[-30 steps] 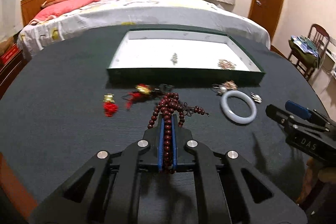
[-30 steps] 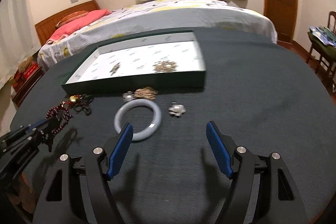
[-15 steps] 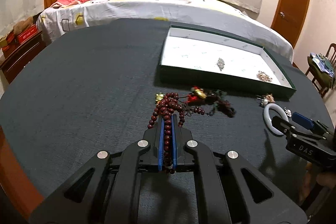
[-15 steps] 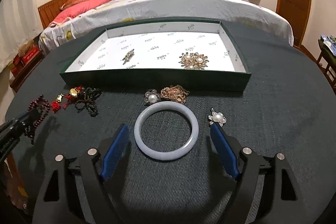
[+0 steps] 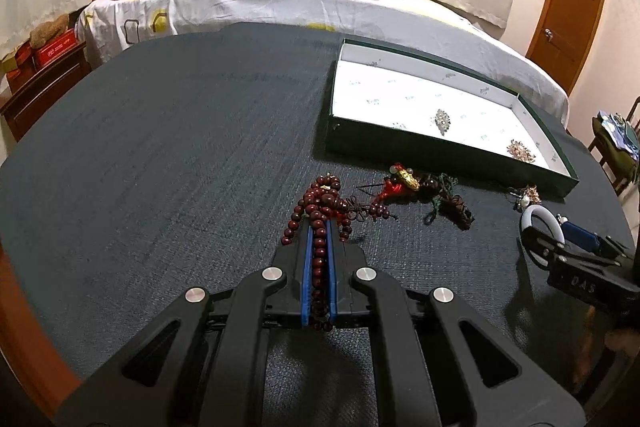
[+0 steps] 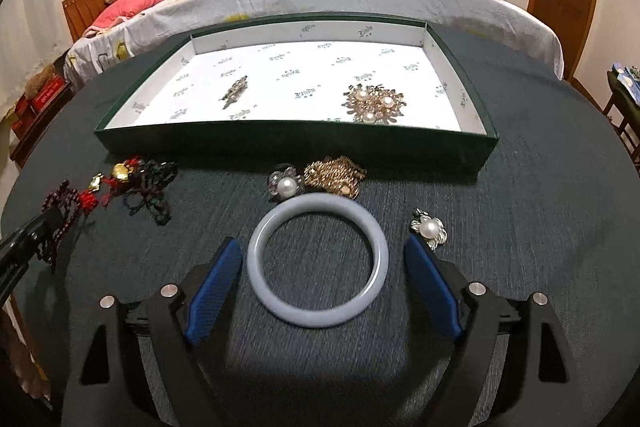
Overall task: Organize jewelry
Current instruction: 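Grasp the white jade bangle with the right tool while the left tool holds the beads, then carry the beads and bangle into the tray and open both tools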
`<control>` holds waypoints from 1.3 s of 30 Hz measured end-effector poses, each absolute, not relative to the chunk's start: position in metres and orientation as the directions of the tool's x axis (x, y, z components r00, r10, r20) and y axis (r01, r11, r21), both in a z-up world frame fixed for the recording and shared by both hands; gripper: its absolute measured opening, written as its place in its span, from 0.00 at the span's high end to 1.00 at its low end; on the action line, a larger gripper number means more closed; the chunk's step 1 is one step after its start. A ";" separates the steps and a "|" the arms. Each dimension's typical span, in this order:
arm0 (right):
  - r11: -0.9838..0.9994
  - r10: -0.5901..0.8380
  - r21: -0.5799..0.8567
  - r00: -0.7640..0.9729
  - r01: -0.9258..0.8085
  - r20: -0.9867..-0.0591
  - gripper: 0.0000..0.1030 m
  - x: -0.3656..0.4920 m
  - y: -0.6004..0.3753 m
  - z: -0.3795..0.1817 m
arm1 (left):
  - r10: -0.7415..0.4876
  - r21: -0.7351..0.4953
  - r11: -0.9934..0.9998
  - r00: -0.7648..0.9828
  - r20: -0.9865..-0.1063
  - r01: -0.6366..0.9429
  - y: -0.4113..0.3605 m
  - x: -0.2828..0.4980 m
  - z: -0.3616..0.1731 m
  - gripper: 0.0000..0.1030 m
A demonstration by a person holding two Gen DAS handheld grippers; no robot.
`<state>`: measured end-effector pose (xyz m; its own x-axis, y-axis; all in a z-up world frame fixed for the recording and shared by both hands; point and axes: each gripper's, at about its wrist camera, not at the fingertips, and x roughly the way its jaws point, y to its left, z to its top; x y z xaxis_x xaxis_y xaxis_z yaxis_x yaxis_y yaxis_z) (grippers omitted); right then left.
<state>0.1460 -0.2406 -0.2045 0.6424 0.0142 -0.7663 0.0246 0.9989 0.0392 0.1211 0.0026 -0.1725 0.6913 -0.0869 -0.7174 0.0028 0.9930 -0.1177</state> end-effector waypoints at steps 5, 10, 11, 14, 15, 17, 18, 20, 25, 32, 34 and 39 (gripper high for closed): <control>1.000 0.004 0.017 0.642 0.014 -0.767 0.26 0.145 -0.237 -0.205 | -0.089 -0.122 0.992 0.691 -0.717 0.001 0.004 0.122 -0.173 0.94; 1.000 0.020 0.027 0.650 0.002 -0.760 0.34 0.137 -0.238 -0.204 | -0.089 -0.121 0.993 0.691 -0.718 0.003 0.003 0.122 -0.173 0.94; 0.999 0.024 0.036 0.652 0.005 -0.758 0.34 0.136 -0.239 -0.203 | -0.090 -0.121 0.993 0.691 -0.718 0.004 0.003 0.122 -0.173 0.94; 0.999 0.031 0.048 0.659 0.008 -0.751 0.34 0.129 -0.241 -0.203 | -0.093 -0.118 0.993 0.693 -0.715 0.011 0.000 0.120 -0.171 0.94; 0.998 0.037 0.055 0.660 0.007 -0.750 0.34 0.127 -0.241 -0.203 | -0.094 -0.116 0.993 0.696 -0.712 0.015 -0.002 0.119 -0.170 0.94; 0.998 0.043 0.066 0.670 0.009 -0.741 0.34 0.121 -0.243 -0.200 | -0.098 -0.116 0.993 0.701 -0.706 0.022 -0.004 0.116 -0.167 0.94; 0.998 0.043 0.066 0.676 0.008 -0.736 0.34 0.120 -0.243 -0.198 | -0.100 -0.116 0.993 0.703 -0.705 0.025 -0.004 0.116 -0.166 0.94; 0.998 0.045 0.069 0.692 0.007 -0.721 0.34 0.116 -0.244 -0.191 | -0.106 -0.114 0.993 0.710 -0.696 0.036 -0.007 0.113 -0.162 0.94; 0.997 0.056 0.078 0.726 -0.003 -0.685 0.34 0.109 -0.245 -0.172 | -0.121 -0.117 0.991 0.730 -0.673 0.057 -0.012 0.109 -0.149 0.94; 0.997 0.063 0.082 0.777 -0.015 -0.626 0.34 0.109 -0.245 -0.144 | -0.157 -0.132 0.987 0.758 -0.633 0.094 -0.024 0.111 -0.127 0.94; 0.997 0.066 0.080 0.791 -0.022 -0.608 0.34 0.112 -0.245 -0.136 | -0.169 -0.137 0.985 0.766 -0.620 0.107 -0.028 0.114 -0.121 0.94; 0.996 0.082 0.078 0.815 -0.045 -0.573 0.34 0.127 -0.242 -0.122 | -0.201 -0.145 0.979 0.787 -0.584 0.143 -0.039 0.134 -0.104 0.94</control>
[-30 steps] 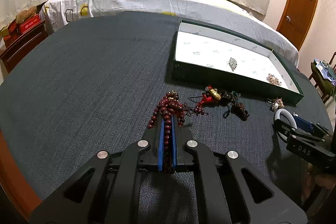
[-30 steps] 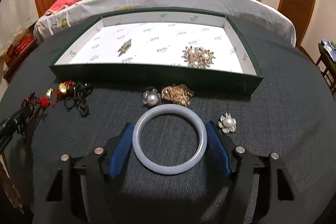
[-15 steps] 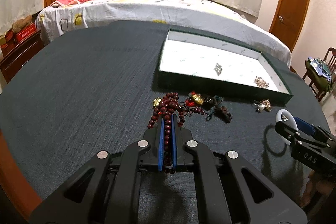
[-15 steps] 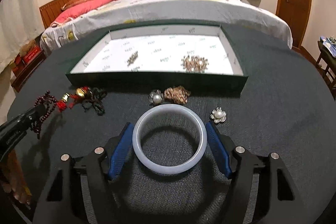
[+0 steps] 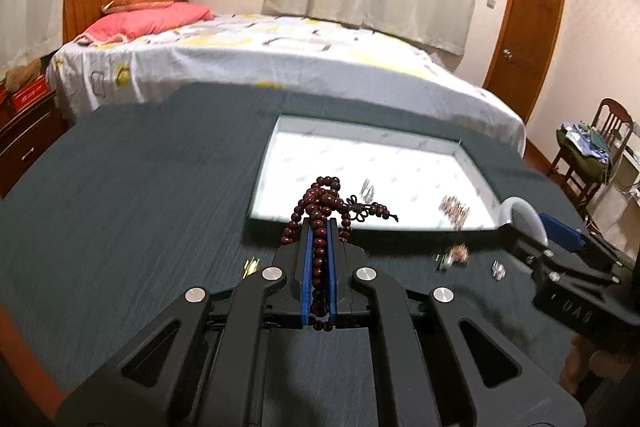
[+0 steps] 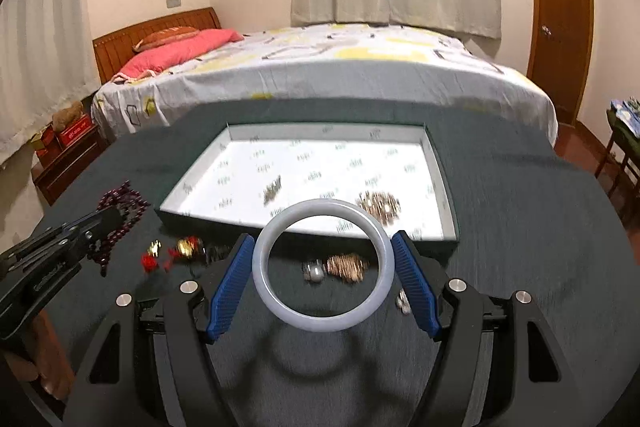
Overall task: Organize jewelry
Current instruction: 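Carry the beads and bangle into the tray and open both tools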
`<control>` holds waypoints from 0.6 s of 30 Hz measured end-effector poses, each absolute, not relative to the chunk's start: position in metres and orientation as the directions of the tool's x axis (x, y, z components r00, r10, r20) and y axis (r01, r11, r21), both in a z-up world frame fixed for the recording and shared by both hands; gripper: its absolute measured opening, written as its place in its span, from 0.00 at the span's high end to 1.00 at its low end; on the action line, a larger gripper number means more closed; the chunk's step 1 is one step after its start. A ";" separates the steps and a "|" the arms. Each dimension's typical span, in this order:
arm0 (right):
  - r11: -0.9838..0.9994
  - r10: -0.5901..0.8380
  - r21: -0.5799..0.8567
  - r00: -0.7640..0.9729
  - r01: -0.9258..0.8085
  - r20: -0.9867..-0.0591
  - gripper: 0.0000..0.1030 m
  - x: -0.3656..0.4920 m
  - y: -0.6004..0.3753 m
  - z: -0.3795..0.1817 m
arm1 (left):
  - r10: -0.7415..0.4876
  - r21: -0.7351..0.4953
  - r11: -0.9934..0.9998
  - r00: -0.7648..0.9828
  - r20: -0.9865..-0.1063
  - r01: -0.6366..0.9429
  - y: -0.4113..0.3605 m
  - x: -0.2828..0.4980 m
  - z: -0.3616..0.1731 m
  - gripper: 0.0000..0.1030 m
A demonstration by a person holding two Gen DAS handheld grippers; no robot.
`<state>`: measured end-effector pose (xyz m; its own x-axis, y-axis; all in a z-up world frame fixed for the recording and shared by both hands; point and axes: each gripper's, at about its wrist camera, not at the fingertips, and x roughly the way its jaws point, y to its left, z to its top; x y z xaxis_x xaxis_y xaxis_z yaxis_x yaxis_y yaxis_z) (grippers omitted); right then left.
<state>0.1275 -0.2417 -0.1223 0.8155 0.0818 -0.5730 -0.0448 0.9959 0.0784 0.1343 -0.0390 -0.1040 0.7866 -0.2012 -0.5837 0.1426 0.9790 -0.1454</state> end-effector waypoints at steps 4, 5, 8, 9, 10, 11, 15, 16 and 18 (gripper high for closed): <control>0.994 0.105 0.090 0.828 -0.066 -0.551 0.34 0.151 -0.239 -0.115 | -0.213 -0.127 0.977 0.809 -0.547 0.171 -0.052 0.159 -0.094 0.94; 0.993 0.109 0.091 0.832 -0.071 -0.544 0.34 0.158 -0.238 -0.113 | -0.218 -0.125 0.976 0.810 -0.544 0.179 -0.055 0.165 -0.092 0.94; 0.992 0.118 0.096 0.837 -0.078 -0.534 0.34 0.176 -0.234 -0.112 | -0.226 -0.118 0.974 0.812 -0.538 0.192 -0.064 0.190 -0.092 0.94; 0.992 0.121 0.098 0.839 -0.081 -0.531 0.34 0.184 -0.233 -0.112 | -0.226 -0.116 0.974 0.813 -0.536 0.194 -0.066 0.196 -0.093 0.94; 0.992 0.122 0.097 0.838 -0.083 -0.532 0.34 0.192 -0.232 -0.114 | -0.226 -0.112 0.974 0.812 -0.537 0.197 -0.069 0.204 -0.095 0.94; 0.991 0.126 0.102 0.836 -0.084 -0.535 0.34 0.200 -0.231 -0.116 | -0.225 -0.109 0.974 0.812 -0.539 0.198 -0.071 0.209 -0.097 0.94; 0.988 0.143 0.123 0.811 -0.088 -0.568 0.34 0.225 -0.229 -0.131 | -0.219 -0.108 0.975 0.785 -0.580 0.193 -0.078 0.241 -0.117 0.94; 0.988 0.146 0.126 0.803 -0.089 -0.578 0.34 0.229 -0.229 -0.136 | -0.220 -0.113 0.975 0.773 -0.594 0.191 -0.079 0.249 -0.123 0.94; 0.988 0.147 0.128 0.781 -0.087 -0.607 0.34 0.241 -0.228 -0.148 | -0.221 -0.117 0.975 0.744 -0.631 0.190 -0.080 0.263 -0.137 0.94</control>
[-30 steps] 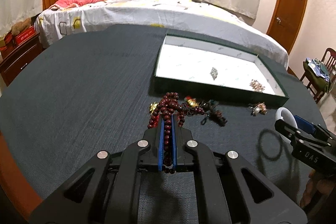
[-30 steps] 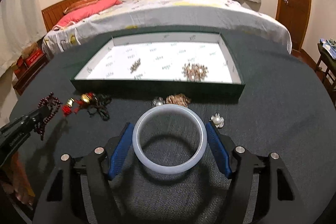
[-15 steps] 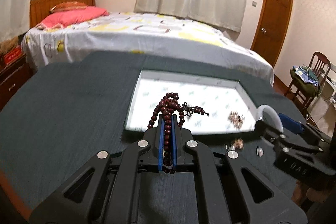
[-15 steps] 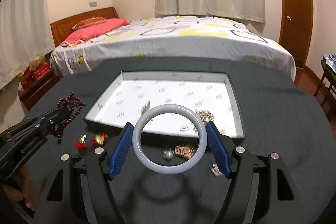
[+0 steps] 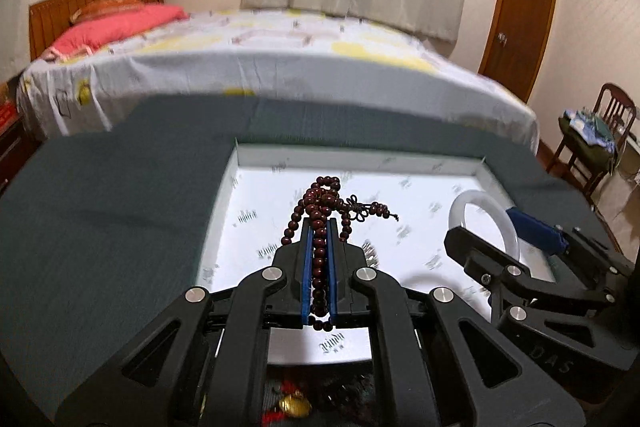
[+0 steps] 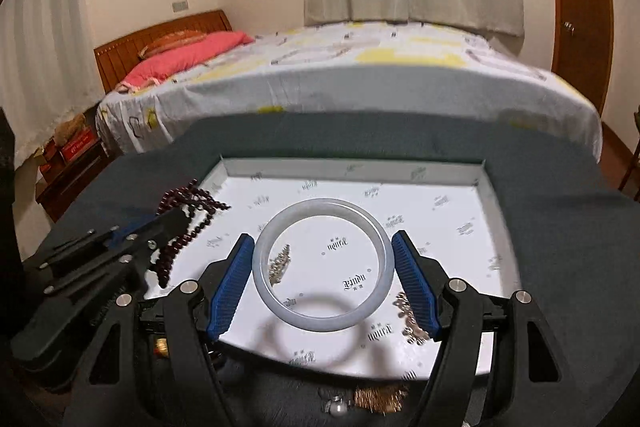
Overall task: Organize jewelry
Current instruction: 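Carry the beads and bangle into the tray and open both tools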
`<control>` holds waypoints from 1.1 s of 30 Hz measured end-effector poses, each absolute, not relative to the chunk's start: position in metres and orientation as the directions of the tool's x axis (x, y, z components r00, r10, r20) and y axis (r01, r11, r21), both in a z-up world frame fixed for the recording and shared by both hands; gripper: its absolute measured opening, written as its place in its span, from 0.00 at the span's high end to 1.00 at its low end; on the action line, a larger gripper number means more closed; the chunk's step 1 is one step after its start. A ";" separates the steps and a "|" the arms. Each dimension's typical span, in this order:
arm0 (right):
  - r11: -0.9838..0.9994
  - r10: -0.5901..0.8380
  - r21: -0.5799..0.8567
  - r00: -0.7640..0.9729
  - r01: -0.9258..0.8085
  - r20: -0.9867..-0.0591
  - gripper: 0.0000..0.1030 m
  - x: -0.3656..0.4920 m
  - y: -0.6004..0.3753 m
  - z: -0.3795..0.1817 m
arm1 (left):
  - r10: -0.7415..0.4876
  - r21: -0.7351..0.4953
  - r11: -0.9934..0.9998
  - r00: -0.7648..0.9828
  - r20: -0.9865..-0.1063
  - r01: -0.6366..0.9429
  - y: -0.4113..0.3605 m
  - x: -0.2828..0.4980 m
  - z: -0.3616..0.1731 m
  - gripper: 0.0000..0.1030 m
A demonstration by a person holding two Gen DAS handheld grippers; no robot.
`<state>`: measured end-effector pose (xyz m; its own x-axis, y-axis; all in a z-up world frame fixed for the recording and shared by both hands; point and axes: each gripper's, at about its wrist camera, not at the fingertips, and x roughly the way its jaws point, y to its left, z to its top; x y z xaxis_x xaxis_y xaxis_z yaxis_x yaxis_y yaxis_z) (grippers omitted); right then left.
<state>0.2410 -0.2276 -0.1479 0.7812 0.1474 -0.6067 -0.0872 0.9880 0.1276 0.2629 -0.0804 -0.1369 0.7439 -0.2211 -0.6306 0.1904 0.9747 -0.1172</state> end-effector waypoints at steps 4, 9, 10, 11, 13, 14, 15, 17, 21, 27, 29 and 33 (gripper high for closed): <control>0.988 0.146 0.129 0.744 -0.080 -0.652 0.34 0.257 -0.227 -0.166 | -0.222 -0.140 0.975 0.693 -0.686 0.174 -0.078 0.283 -0.161 0.94; 0.988 0.150 0.123 0.704 -0.089 -0.694 0.34 0.267 -0.225 -0.180 | -0.217 -0.140 0.976 0.658 -0.721 0.169 -0.076 0.293 -0.175 0.94; 0.989 0.149 0.120 0.698 -0.090 -0.701 0.34 0.268 -0.224 -0.183 | -0.216 -0.137 0.976 0.651 -0.728 0.170 -0.076 0.294 -0.178 0.94; 0.989 0.148 0.118 0.692 -0.090 -0.706 0.34 0.270 -0.224 -0.185 | -0.213 -0.137 0.976 0.648 -0.731 0.167 -0.075 0.295 -0.180 0.94; 0.989 0.146 0.116 0.685 -0.090 -0.714 0.34 0.271 -0.224 -0.189 | -0.215 -0.143 0.976 0.642 -0.736 0.163 -0.073 0.297 -0.182 0.94; 0.989 0.144 0.114 0.681 -0.090 -0.718 0.34 0.271 -0.223 -0.190 | -0.215 -0.144 0.976 0.640 -0.738 0.162 -0.072 0.299 -0.184 0.94; 0.990 0.142 0.112 0.677 -0.089 -0.722 0.34 0.273 -0.223 -0.191 | -0.215 -0.143 0.976 0.637 -0.740 0.163 -0.072 0.299 -0.185 0.94; 0.989 0.145 0.117 0.667 -0.088 -0.730 0.34 0.274 -0.223 -0.193 | -0.220 -0.150 0.975 0.631 -0.744 0.163 -0.071 0.301 -0.186 0.94; 0.991 0.136 0.103 0.661 -0.089 -0.738 0.34 0.278 -0.223 -0.194 | -0.222 -0.147 0.974 0.625 -0.748 0.169 -0.073 0.303 -0.186 0.93; 0.992 0.123 0.081 0.657 -0.094 -0.744 0.33 0.280 -0.220 -0.194 | -0.218 -0.148 0.975 0.621 -0.752 0.163 -0.072 0.304 -0.187 0.91; 0.992 0.127 0.086 0.657 -0.094 -0.743 0.33 0.279 -0.221 -0.194 | -0.221 -0.151 0.975 0.621 -0.752 0.165 -0.072 0.304 -0.187 0.89; 0.991 0.130 0.097 0.658 -0.087 -0.742 0.29 0.280 -0.222 -0.194 | -0.213 -0.141 0.976 0.627 -0.749 0.164 -0.073 0.301 -0.186 0.73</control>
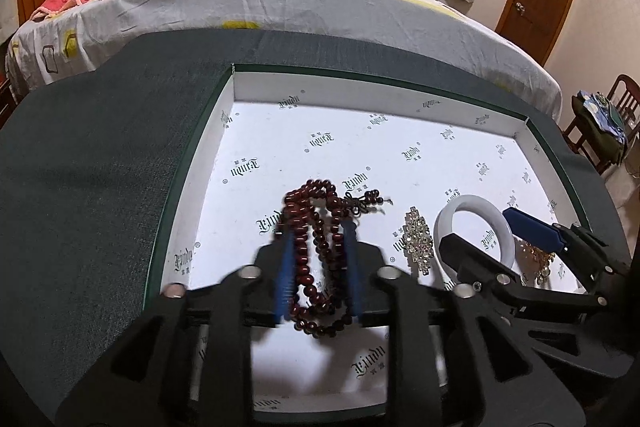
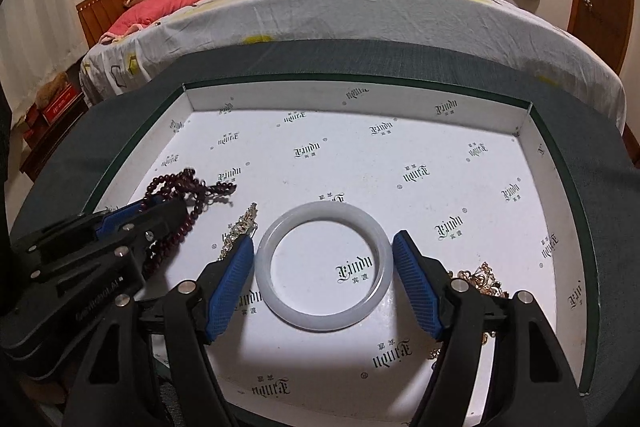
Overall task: Organize jewelry
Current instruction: 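Carry the beads and bangle into the tray and open both tools, then grasp the small pearl flower brooch with the right tool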
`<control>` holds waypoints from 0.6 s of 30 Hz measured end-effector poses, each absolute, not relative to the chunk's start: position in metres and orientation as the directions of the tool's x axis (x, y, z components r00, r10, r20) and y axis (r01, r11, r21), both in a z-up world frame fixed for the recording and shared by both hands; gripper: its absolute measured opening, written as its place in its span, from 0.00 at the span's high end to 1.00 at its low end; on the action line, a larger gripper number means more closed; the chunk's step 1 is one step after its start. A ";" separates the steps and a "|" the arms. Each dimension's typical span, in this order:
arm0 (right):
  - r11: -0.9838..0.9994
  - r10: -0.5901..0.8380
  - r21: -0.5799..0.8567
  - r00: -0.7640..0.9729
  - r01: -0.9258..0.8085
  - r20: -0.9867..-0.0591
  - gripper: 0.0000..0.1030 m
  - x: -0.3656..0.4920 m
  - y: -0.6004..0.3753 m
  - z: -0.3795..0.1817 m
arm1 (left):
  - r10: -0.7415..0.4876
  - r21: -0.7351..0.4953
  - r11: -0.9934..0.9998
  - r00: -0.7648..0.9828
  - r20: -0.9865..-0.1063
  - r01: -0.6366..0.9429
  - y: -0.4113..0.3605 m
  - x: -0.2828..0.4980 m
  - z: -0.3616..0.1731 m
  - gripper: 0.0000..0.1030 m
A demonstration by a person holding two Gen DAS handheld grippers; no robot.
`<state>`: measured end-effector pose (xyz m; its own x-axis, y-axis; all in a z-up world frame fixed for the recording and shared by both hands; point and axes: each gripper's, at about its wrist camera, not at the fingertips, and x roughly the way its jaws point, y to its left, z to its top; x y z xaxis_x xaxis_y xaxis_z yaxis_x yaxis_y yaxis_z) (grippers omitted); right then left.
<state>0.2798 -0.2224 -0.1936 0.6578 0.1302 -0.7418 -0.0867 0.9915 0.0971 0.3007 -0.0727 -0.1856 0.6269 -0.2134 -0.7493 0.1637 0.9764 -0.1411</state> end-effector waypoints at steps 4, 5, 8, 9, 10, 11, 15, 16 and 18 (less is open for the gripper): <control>0.991 0.133 0.107 0.681 -0.080 -0.720 0.28 0.273 -0.226 -0.185 | -0.218 -0.154 0.976 0.625 -0.749 0.156 -0.070 0.297 -0.184 0.63; 0.991 0.130 0.105 0.692 -0.078 -0.710 0.28 0.269 -0.227 -0.180 | -0.227 -0.164 0.974 0.626 -0.746 0.159 -0.069 0.295 -0.182 0.61; 0.991 0.130 0.119 0.729 -0.067 -0.673 0.28 0.252 -0.235 -0.165 | -0.221 -0.157 0.975 0.651 -0.726 0.156 -0.068 0.285 -0.173 0.53; 0.990 0.132 0.128 0.736 -0.062 -0.664 0.28 0.247 -0.239 -0.161 | -0.218 -0.154 0.976 0.663 -0.716 0.155 -0.068 0.280 -0.169 0.48; 0.989 0.132 0.139 0.745 -0.053 -0.653 0.28 0.240 -0.244 -0.156 | -0.218 -0.154 0.976 0.674 -0.706 0.155 -0.067 0.276 -0.165 0.48; 0.988 0.133 0.148 0.753 -0.047 -0.645 0.28 0.235 -0.247 -0.152 | -0.220 -0.153 0.975 0.684 -0.695 0.158 -0.067 0.270 -0.160 0.48; 0.988 0.107 0.155 0.781 -0.013 -0.615 0.28 0.205 -0.264 -0.141 | -0.218 -0.137 0.976 0.714 -0.665 0.170 -0.068 0.250 -0.147 0.46; 0.988 0.095 0.156 0.788 0.001 -0.608 0.28 0.197 -0.269 -0.140 | -0.219 -0.135 0.976 0.722 -0.656 0.173 -0.068 0.244 -0.144 0.46; 0.988 0.079 0.154 0.793 0.018 -0.603 0.28 0.183 -0.277 -0.138 | -0.217 -0.131 0.976 0.737 -0.640 0.173 -0.068 0.234 -0.139 0.45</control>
